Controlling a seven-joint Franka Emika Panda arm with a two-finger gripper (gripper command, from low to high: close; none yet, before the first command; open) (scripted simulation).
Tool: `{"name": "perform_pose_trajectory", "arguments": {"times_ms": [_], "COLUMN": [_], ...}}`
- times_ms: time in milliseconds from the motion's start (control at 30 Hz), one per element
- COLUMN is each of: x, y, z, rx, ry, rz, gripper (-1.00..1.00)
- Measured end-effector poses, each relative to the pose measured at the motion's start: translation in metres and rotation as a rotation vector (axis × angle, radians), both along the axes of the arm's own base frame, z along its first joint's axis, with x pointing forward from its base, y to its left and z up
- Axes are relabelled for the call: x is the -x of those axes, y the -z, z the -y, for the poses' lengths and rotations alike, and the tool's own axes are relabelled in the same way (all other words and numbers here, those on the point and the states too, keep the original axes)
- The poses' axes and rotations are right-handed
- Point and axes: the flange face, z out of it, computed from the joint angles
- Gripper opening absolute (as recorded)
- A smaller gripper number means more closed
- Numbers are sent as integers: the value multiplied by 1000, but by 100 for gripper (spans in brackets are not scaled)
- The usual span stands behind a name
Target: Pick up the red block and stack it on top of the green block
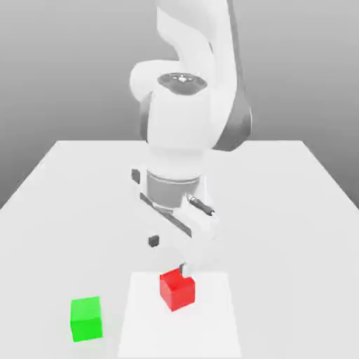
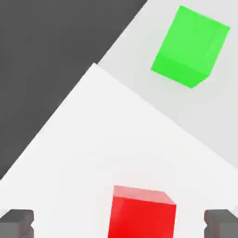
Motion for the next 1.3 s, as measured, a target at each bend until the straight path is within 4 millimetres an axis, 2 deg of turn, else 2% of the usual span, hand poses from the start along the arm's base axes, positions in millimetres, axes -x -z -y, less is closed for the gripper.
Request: {"name": "perform_pose_trajectory", "arguments": {"times_ms": [67, 400, 733, 767, 1000, 1300], "x": [4, -5, 4, 6, 6, -5], "y": [7, 27, 71, 75, 76, 36], "z": [-3, -2, -1, -1, -1, -2], "rx": [-19, -31, -26, -25, -25, -31], "ry": [29, 50, 46, 44, 44, 50], "rz": [-7, 9, -8, -11, -9, 11], "gripper": [0, 0, 0, -100, -100, -100]}}
